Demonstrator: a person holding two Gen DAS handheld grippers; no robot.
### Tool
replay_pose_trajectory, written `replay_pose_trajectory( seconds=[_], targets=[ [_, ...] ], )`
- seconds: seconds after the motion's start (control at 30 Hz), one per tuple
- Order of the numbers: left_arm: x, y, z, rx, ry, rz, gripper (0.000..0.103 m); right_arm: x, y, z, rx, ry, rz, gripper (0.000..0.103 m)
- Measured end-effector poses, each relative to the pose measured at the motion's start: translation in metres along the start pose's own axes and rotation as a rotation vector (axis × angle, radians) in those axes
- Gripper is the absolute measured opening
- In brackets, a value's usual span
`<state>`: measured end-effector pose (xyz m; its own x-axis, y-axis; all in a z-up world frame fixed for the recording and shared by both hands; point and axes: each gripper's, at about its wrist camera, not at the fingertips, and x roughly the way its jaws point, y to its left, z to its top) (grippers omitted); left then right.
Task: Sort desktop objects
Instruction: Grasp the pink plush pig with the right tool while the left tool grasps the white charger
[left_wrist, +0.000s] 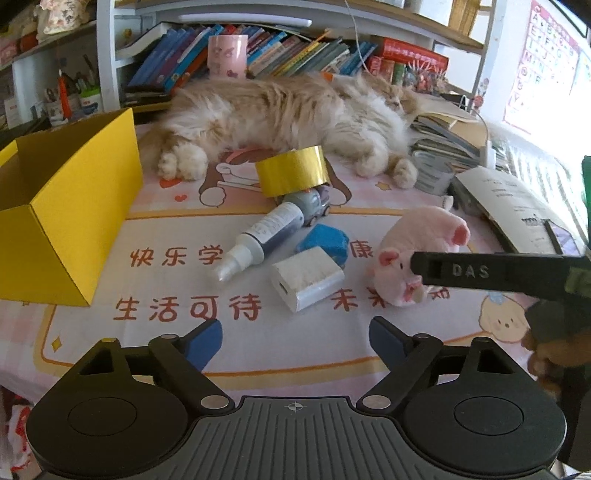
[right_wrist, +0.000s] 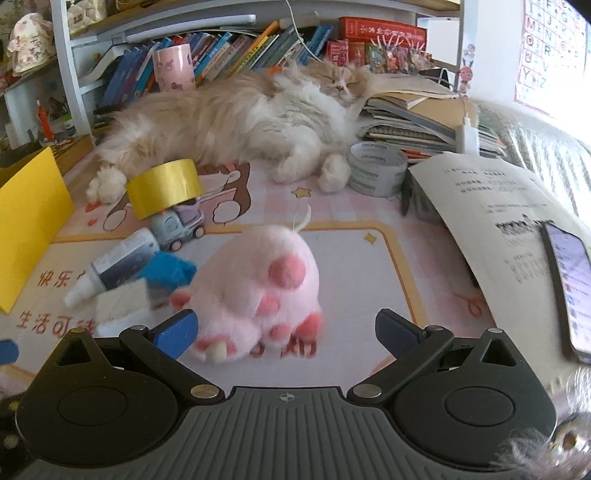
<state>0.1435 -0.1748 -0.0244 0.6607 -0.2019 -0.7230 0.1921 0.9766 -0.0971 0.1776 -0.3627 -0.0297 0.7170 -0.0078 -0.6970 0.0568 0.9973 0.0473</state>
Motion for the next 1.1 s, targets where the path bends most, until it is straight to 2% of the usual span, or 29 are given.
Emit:
replay_pose_trajectory(
  seconds=[0.37,0.43,0.47,0.5,0.57,0.6,0.7,0.77,0.87,0.93,1.03,1.07,1.1],
  targets=[
    [0.042,-0.022,0.017,0.083,0.024,0.004,0.083,0.035,-0.006,0.024,0.013,0.033,0.131,0.102],
    [0.052,-0.025,0.021,0.098,0.03,0.012,0.081,0.039,-0.009,0.026,0.024,0.05,0.171,0.091],
    [0.056,-0.026,0.023,0.103,0.031,0.017,0.081,0.04,-0.011,0.028,0.029,0.056,0.204,0.077],
    [0.06,-0.027,0.025,0.106,0.031,0.02,0.08,0.038,-0.011,0.029,0.028,0.046,0.217,0.073],
    [0.066,-0.029,0.028,0.108,0.03,0.026,0.08,0.032,-0.013,0.032,0.003,0.008,0.184,0.055],
    [0.07,-0.03,0.029,0.109,0.031,0.029,0.08,0.028,-0.016,0.034,0.004,-0.011,0.171,0.053],
    [0.08,-0.033,0.031,0.11,0.039,0.049,0.08,0.02,-0.029,0.037,0.026,-0.028,0.142,0.052],
    [0.086,-0.033,0.032,0.097,0.051,0.052,0.079,0.02,-0.036,0.036,0.037,-0.008,0.132,0.052],
    [0.094,-0.032,0.03,0.082,0.068,0.066,0.074,0.016,-0.041,0.032,0.05,0.008,0.134,0.052],
    [0.095,-0.031,0.03,0.083,0.053,0.076,0.07,0.013,-0.04,0.029,0.037,0.011,0.14,0.053],
    [0.094,-0.03,0.029,0.078,0.042,0.072,0.068,0.011,-0.038,0.025,0.013,0.014,0.146,0.058],
    [0.094,-0.029,0.029,0.077,0.04,0.067,0.068,0.012,-0.037,0.026,0.008,0.013,0.145,0.062],
    [0.092,-0.028,0.029,0.071,0.041,0.061,0.068,0.013,-0.037,0.027,0.006,0.015,0.142,0.07]
  ],
)
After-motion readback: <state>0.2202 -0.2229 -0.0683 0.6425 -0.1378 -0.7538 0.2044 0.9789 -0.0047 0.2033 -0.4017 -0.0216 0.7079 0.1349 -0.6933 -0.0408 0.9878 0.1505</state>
